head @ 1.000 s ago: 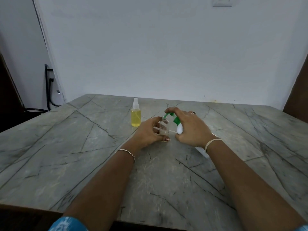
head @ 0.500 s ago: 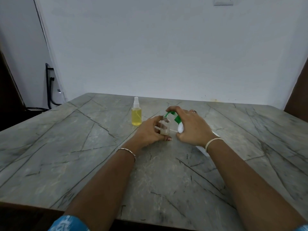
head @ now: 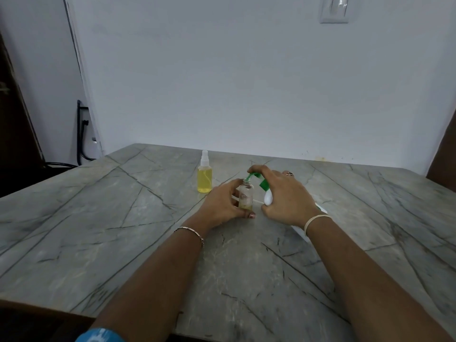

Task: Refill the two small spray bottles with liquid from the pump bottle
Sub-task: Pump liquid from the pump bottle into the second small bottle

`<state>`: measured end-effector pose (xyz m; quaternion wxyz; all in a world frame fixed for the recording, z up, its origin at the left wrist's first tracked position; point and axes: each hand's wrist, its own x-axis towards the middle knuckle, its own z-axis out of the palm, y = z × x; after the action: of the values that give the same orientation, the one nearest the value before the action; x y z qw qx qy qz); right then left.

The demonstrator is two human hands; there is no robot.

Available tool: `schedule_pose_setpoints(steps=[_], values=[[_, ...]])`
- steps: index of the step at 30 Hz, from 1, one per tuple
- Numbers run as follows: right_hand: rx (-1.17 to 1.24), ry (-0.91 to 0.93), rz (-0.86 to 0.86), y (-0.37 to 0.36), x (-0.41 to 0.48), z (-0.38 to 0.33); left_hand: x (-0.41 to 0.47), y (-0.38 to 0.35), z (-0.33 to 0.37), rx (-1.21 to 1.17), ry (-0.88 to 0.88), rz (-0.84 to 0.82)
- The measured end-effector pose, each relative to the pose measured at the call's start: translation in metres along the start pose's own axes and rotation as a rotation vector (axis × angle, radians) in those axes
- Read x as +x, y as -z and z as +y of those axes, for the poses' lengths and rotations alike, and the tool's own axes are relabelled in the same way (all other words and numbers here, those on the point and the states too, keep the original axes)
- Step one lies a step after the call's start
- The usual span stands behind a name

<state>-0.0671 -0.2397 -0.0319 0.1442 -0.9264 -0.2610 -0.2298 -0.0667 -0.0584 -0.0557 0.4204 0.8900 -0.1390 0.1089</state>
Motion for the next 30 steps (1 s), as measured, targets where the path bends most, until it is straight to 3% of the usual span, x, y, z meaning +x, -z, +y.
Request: schedule_pose_setpoints(steps=[11, 23, 30], values=[[0.06, -0.004, 0.01, -0.0005, 0.0021, 0.0003, 0.0001, -0.0021, 0.0008, 0.039, -0.009, 0.007], [-0.066, 0.065, -0.056, 0.0029, -0.0003, 0.0055, -0.0028, -0.0008, 0.0009, 0.005, 0.0, 0.019], [-0.039, 0.05, -0.012, -0.0007, 0.0033, 0.0028, -0.0011, -0.0017, -0.0011, 0.001, 0.007, 0.008]])
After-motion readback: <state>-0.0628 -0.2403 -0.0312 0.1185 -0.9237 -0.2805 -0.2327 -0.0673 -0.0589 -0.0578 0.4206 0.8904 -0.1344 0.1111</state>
